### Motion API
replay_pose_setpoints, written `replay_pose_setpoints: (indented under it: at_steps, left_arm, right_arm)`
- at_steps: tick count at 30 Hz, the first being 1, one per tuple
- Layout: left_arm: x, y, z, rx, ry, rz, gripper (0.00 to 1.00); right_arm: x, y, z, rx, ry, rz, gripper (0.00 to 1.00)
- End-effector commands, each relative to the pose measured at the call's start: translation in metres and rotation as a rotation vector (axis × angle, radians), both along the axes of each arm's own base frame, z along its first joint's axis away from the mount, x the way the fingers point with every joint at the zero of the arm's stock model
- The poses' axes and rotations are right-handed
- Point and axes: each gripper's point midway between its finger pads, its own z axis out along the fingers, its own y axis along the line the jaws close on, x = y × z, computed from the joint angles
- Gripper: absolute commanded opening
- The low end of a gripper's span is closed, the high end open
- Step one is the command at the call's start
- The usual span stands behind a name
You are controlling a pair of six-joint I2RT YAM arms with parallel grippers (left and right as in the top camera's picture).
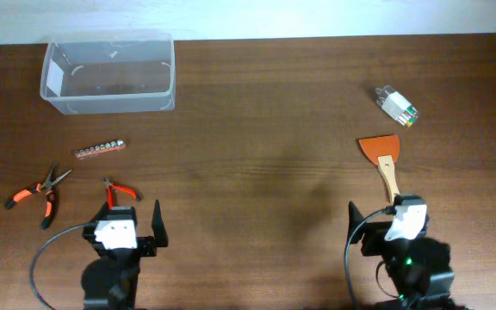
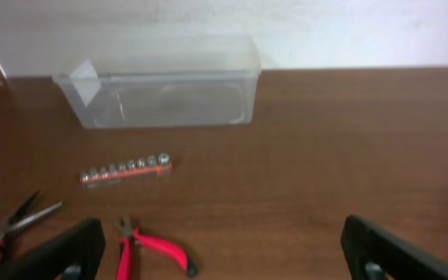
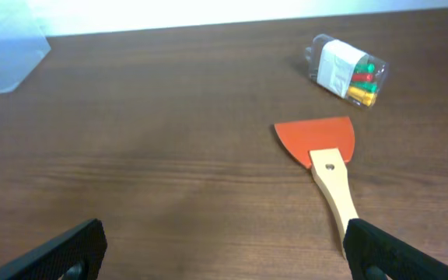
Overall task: Pack container
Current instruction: 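Reach the left gripper to the clear container and grip its rim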
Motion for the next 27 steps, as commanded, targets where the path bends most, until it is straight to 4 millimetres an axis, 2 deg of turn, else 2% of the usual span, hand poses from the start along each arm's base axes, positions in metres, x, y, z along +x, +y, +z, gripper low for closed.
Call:
replay_pose_setpoints:
  at_steps: [1,5,7,13,16,17,19,20,21,22,23,24,25,26,27]
  left_arm:
    - [-0.001,-0.004,0.054,-0.091,0.016,-0.001,0.99]
    - [0.011,-0.007,0.076,-0.092,0.174,-0.011,0.99]
    - [0.026,-0.014,0.083,-0.104,0.297,-0.040,0.99]
    - [0.066,-0.050,0.090,-0.156,0.672,-0.233,0.99]
    - [0.089,-0.053,0.102,-0.147,0.733,-0.259,0.99]
    - [0.107,-0.053,0.114,-0.116,0.713,-0.277,0.99]
    - [0.127,-0.050,0.128,-0.094,0.676,-0.266,0.99]
    - [0.145,-0.043,0.138,-0.065,0.644,-0.228,0.99]
    - [0.157,-0.038,0.144,-0.046,0.626,-0.200,0.99]
    - [0.167,-0.033,0.148,-0.028,0.612,-0.174,0.99]
    - [0.174,-0.029,0.149,-0.017,0.602,-0.155,1.00]
    - [0.184,-0.024,0.150,-0.001,0.589,-0.129,0.95]
    - [0.191,-0.021,0.150,0.005,0.581,-0.115,0.90]
    - [0.199,-0.019,0.148,0.004,0.572,-0.109,0.75]
    - [0.205,-0.016,0.145,-0.001,0.565,-0.104,0.65]
  right_arm:
    - [0.009,0.002,0.035,0.012,0.072,-0.001,0.98]
    - [0.018,0.003,0.044,-0.013,0.263,-0.003,0.98]
    - [0.022,0.004,0.042,-0.029,0.397,-0.004,0.98]
    - [0.027,0.005,0.024,-0.060,0.656,-0.006,0.98]
    - [0.026,0.004,0.011,-0.069,0.727,-0.007,0.98]
    - [0.026,0.004,0.005,-0.073,0.755,-0.007,0.98]
    - [0.027,0.005,0.002,-0.074,0.767,-0.007,0.98]
    - [0.028,0.005,0.001,-0.075,0.769,-0.008,0.99]
    - [0.028,0.005,0.001,-0.075,0.768,-0.007,0.97]
    - [0.028,0.005,0.001,-0.075,0.769,-0.007,0.90]
    - [0.027,0.005,0.001,-0.075,0.771,-0.007,0.81]
    - [0.026,0.005,0.001,-0.075,0.776,-0.007,0.66]
    - [0.026,0.004,0.000,-0.076,0.778,-0.007,0.61]
    - [0.025,0.004,0.000,-0.076,0.783,-0.008,0.59]
    - [0.023,0.004,0.000,-0.077,0.788,-0.008,0.57]
